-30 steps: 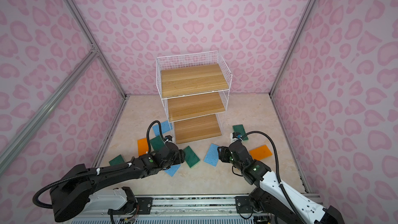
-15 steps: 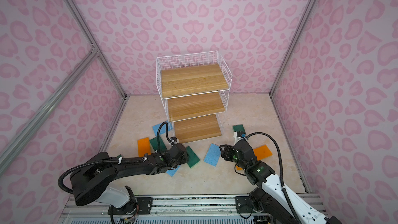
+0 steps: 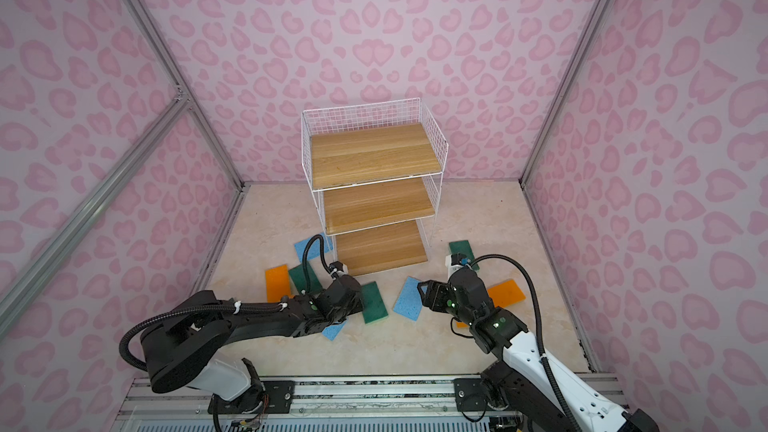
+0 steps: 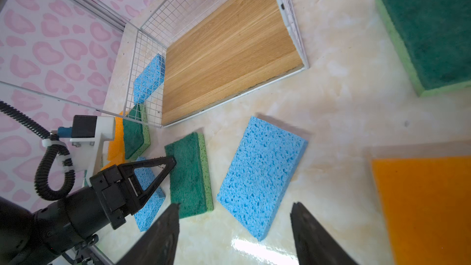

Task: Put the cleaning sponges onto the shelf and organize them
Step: 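Grasp the green scouring sponge with the left gripper while the right gripper approaches, then grasp the green sponge with the right gripper, then open the left gripper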

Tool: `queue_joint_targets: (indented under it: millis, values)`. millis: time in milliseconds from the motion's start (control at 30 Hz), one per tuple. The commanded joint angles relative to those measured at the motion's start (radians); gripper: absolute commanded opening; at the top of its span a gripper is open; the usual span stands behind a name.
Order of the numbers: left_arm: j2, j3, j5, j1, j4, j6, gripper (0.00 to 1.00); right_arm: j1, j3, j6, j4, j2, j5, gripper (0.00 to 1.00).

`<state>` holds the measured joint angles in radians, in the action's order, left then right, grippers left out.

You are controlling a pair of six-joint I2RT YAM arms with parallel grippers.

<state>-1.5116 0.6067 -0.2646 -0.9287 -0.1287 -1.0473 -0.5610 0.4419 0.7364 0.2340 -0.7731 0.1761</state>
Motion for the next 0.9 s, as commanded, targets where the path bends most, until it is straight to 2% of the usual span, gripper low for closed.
queue_joint_targets:
  millis: [0,300,600,733,867]
  values:
    - [0.06,0.0,-0.006,0.001,-0.001,0.026,0.04,0.0,0.012,-0.031,-0.02,-0.013,0.063,0.74]
    - [0.192,-0.007,0.087,0.012,-0.002,0.093,0.04,0.0,0.013,-0.086,-0.038,-0.014,0.172,0.74]
    - [0.279,-0.042,0.273,0.124,-0.05,0.118,0.04,-0.002,-0.04,-0.047,-0.228,-0.104,0.344,0.59]
    - [0.294,-0.048,0.292,0.139,-0.087,0.102,0.03,-0.024,-0.018,-0.015,-0.296,-0.184,0.403,0.63]
    - [0.274,-0.037,0.299,0.146,-0.114,0.091,0.03,-0.051,0.025,-0.015,-0.298,-0.252,0.454,0.64]
